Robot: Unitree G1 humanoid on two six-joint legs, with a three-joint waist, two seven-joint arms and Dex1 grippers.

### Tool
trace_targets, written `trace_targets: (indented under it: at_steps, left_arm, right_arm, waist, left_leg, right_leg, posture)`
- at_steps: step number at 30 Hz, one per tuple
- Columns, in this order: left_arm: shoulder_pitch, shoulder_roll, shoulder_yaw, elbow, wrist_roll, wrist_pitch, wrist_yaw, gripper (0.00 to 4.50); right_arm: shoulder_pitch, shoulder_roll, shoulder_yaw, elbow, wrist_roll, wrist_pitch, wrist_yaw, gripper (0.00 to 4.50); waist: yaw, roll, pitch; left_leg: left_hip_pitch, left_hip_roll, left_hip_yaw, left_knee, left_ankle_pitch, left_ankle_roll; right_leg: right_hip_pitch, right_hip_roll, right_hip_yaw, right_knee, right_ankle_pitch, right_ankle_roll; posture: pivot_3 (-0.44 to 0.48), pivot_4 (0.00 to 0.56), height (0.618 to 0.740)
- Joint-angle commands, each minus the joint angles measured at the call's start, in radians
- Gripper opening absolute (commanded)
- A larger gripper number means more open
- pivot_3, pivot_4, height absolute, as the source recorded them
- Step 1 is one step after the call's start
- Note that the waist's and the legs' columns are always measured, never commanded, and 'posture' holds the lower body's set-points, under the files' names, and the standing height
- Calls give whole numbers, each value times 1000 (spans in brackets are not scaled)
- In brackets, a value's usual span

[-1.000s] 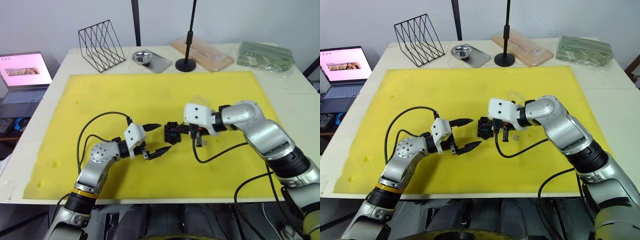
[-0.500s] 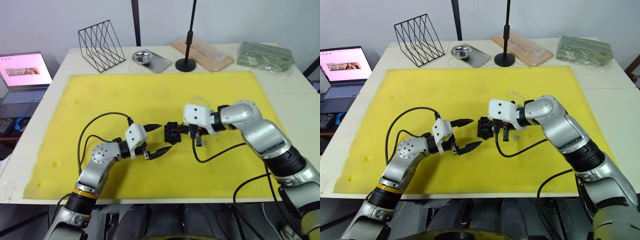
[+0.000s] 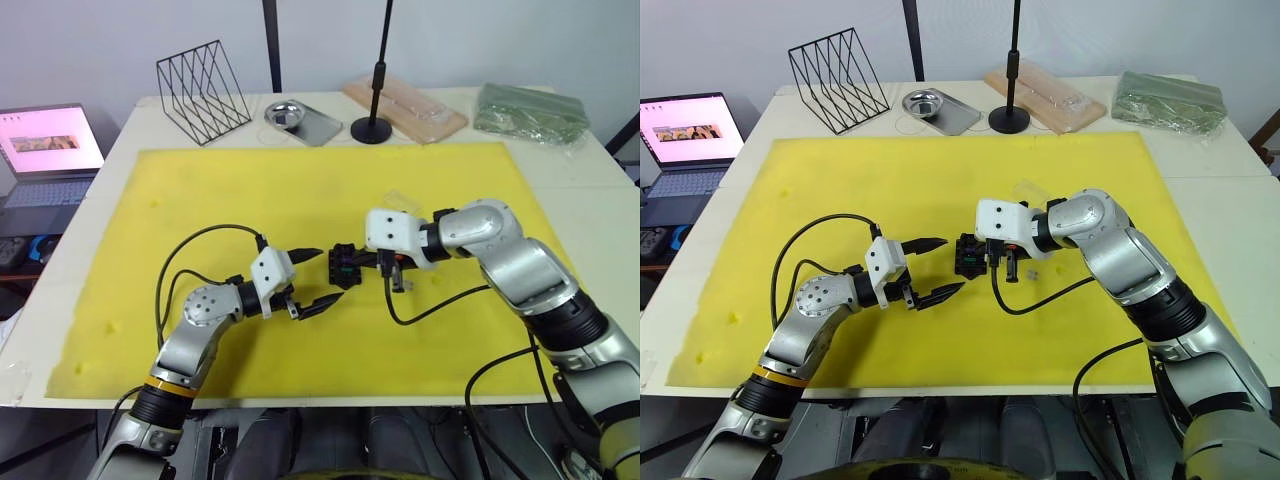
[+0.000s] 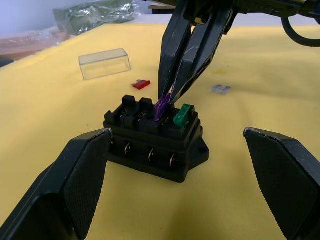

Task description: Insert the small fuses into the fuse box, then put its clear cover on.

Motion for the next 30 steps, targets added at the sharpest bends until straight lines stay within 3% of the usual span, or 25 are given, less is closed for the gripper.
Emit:
trace_targets:
  at_steps: [1, 30]
  left_arm:
    - [-13, -10, 3, -21, -3, -8, 9, 4456]
    - [-13, -14, -1, -14, 6, -12, 16, 4456]
  right_arm:
    - [-19, 8, -5, 5, -10, -4, 10, 0]
    - [-20, 38, -33, 4, 3, -14, 16, 0]
  waist:
    - [0, 0, 0]
    - [-2, 0, 0]
  left_leg:
    - [0, 0, 0, 0, 0, 0]
    - [0, 0, 0, 0, 1, -1]
  right_leg:
    - [0, 0, 0, 0, 0, 0]
    - [0, 0, 0, 0, 0, 0]
  posture:
    - [0, 150, 740]
    - [0, 150, 740]
